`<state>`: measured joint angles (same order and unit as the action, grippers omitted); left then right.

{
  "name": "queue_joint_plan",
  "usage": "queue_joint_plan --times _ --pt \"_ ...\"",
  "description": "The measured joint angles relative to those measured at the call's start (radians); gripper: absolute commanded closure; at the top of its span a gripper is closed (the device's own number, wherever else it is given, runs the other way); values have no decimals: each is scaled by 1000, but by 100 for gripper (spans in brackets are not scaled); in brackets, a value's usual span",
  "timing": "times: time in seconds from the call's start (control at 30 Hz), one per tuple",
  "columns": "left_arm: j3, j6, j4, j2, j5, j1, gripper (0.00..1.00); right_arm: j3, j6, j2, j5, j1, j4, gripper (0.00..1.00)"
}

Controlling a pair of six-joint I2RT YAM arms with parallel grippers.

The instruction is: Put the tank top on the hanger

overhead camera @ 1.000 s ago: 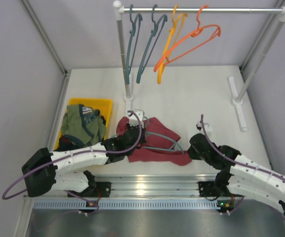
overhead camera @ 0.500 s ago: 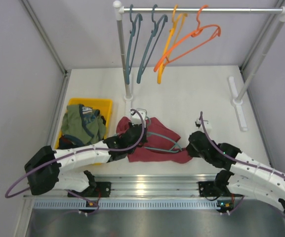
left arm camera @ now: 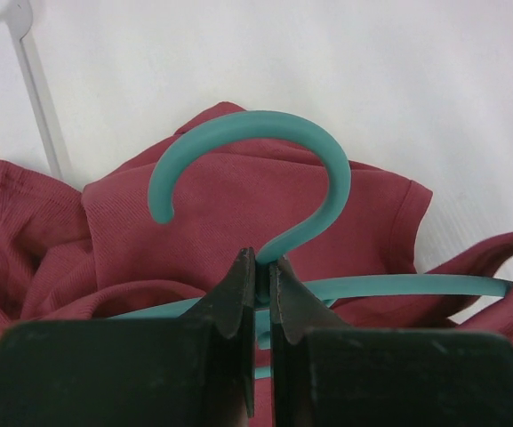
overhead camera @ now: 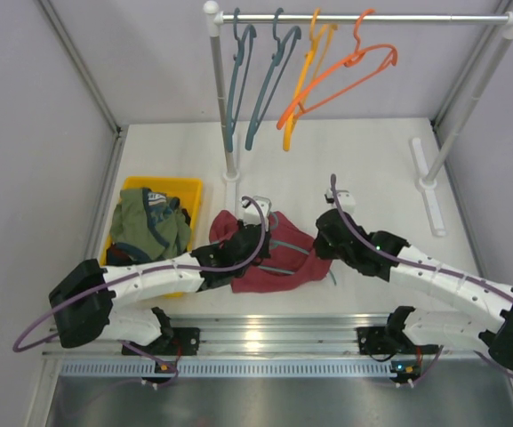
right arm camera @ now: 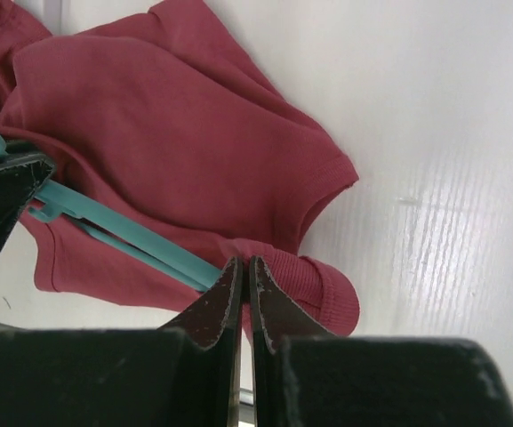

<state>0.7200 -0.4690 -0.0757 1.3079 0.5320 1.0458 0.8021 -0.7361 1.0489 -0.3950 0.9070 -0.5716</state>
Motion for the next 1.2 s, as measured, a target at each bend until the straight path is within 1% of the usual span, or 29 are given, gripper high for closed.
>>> queue_joint_plan --times 0.33,0.6,0.63,0.7,0.73,0.8,0.83,0.93,1.03,1.2 --pt "1 -1 0 0 9 19 100 95 38 108 63 1 72 100" --pt "7 -1 0 -1 11 30 100 100 65 120 150 1 177 99" --pt "8 -1 0 -1 11 30 100 94 72 119 163 1 199 93" --pt "8 -1 1 -3 11 30 100 74 83 112 189 0 237 84" --pt "8 0 1 -6 11 30 100 63 90 108 201 0 250 74" --pt "8 0 5 -16 11 31 100 33 106 89 223 -5 270 65" --pt "8 0 9 -23 11 31 100 19 116 75 233 -8 274 57" --pt "10 1 19 -46 10 31 100 -14 154 21 257 -16 284 46" --pt "13 4 31 -68 6 31 100 -36 204 -51 283 -21 298 40" --pt "19 18 42 -93 -10 31 100 -56 312 -155 332 -26 303 36"
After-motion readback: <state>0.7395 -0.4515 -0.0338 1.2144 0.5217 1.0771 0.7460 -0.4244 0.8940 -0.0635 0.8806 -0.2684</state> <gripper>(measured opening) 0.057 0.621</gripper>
